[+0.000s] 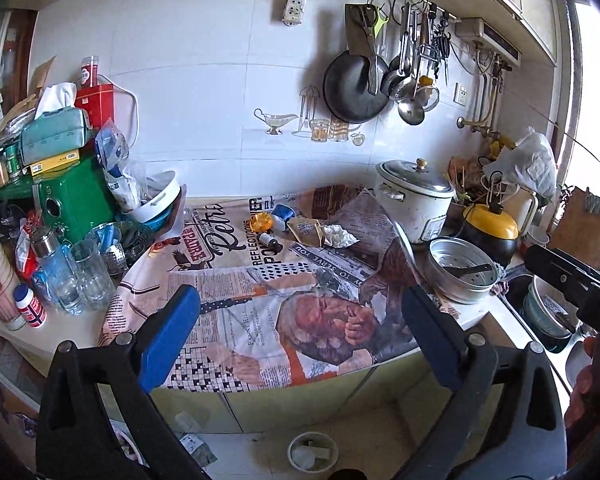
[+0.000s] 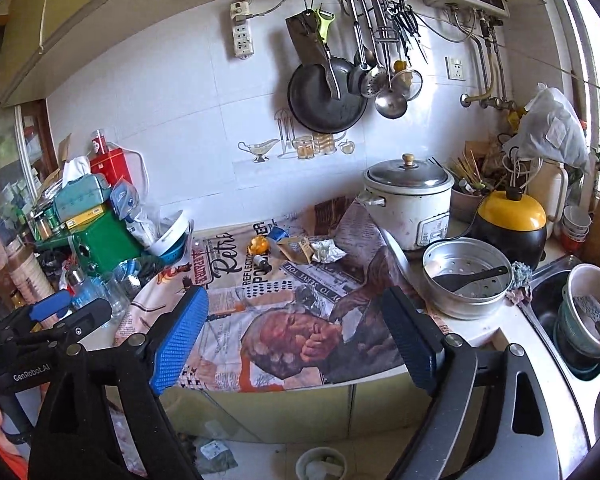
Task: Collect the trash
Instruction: 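Raise both tools back above the counter, then grasp the brown medicine bottle with the left tool while the right tool grasps the brown paper box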
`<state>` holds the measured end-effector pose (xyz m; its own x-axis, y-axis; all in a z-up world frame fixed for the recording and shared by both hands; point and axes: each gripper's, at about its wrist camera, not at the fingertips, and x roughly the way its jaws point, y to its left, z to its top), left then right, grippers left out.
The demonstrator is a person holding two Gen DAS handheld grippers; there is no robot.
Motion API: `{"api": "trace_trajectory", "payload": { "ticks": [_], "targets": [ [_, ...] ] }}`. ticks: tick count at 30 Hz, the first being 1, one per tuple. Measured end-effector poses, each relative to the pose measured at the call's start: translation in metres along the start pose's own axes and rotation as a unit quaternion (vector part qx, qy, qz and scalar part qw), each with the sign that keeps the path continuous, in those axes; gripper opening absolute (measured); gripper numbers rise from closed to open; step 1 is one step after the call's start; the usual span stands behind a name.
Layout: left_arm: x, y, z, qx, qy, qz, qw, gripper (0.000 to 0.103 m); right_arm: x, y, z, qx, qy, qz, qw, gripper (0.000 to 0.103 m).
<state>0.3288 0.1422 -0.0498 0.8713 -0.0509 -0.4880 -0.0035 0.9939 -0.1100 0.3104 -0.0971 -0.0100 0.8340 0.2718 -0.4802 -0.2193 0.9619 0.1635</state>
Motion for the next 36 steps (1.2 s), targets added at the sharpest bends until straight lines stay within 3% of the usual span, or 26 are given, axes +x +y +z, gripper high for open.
{"api": "trace_trajectory", "payload": {
  "ticks": [13, 22, 31, 36],
  "targets": [
    [0.138, -0.027, 0.071, -0.05, 0.021, 0.061, 0.9967, 0.101, 0.122, -0.068, 0.075, -0.036, 0.04, 0.057, 0.997, 0.087],
    [0.216, -0.033, 0.087, -0.069, 0.054, 0.089, 0.9922, 0.101, 0.205, -0.091, 0.09, -0.053, 0.096, 0.095, 0.989, 0.086],
    [0.298, 0.007, 0.089, -0.068, 0.1, 0.074, 0.9898, 0.101, 0.273, -0.079, 0.089, -0.052, 0.139, 0.085, 0.985, 0.087],
    [0.359, 0.044, 0.082, -0.068, 0.153, 0.063, 0.9839, 0.101, 0.306, -0.07, 0.086, -0.015, 0.162, 0.065, 0.985, 0.086]
  ]
}}
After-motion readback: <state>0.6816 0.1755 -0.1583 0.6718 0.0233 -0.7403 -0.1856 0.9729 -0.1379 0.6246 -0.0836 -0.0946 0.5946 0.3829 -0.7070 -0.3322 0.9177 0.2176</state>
